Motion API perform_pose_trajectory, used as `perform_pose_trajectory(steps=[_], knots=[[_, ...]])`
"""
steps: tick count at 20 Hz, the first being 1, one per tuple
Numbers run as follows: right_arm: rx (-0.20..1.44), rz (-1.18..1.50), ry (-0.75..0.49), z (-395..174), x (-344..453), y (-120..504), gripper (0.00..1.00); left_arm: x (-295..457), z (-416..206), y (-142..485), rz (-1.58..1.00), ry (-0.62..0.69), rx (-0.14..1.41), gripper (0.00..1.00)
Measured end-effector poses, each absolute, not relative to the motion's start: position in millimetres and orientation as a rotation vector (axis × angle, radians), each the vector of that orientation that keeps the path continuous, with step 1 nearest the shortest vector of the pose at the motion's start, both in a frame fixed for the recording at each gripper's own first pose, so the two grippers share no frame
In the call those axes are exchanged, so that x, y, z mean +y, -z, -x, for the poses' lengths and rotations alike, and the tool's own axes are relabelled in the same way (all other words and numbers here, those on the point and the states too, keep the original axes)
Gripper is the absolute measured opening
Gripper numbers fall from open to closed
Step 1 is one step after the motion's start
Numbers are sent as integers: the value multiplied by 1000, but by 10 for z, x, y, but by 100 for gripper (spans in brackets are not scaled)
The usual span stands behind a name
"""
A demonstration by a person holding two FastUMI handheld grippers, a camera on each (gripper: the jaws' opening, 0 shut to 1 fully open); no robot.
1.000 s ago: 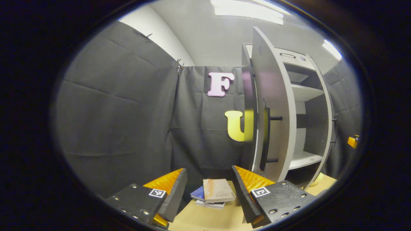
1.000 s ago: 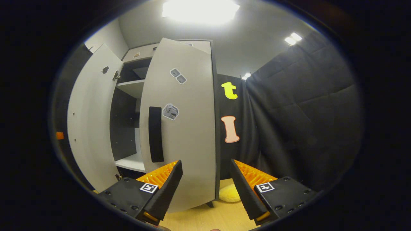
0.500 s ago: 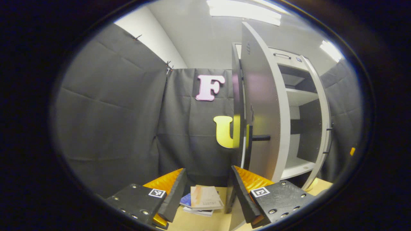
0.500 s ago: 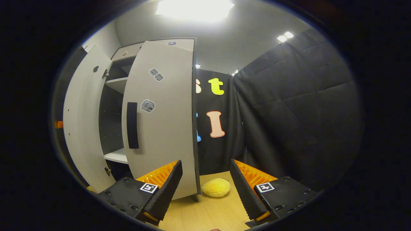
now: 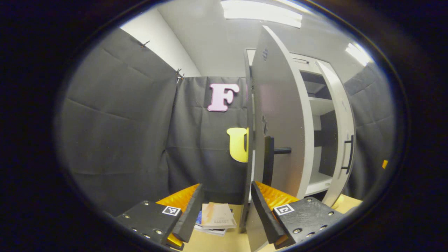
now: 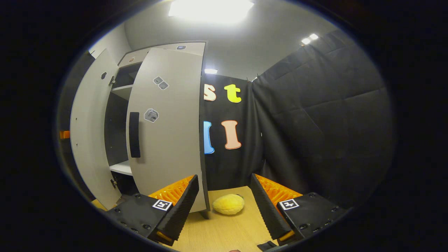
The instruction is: Grasp the bottle in the cabinet with the left hand and place it on the coaster, then close the right door with the right hand and the left door with the left hand.
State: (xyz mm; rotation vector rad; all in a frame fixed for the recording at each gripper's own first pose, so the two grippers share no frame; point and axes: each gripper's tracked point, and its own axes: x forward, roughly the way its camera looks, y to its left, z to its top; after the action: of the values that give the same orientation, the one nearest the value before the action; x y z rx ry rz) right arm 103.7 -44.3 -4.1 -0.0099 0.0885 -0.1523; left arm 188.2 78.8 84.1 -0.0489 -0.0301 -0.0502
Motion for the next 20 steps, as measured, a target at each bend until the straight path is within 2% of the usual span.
perform_pose_trajectory(steps=[16,20], knots=[[114,-7,174,-981,-950,149,95,-339,-1998,-833,60,137,-57,87],[121,-7,181,-915,-1041,170,95,-787,-2093,-775,39,201,-52,87]])
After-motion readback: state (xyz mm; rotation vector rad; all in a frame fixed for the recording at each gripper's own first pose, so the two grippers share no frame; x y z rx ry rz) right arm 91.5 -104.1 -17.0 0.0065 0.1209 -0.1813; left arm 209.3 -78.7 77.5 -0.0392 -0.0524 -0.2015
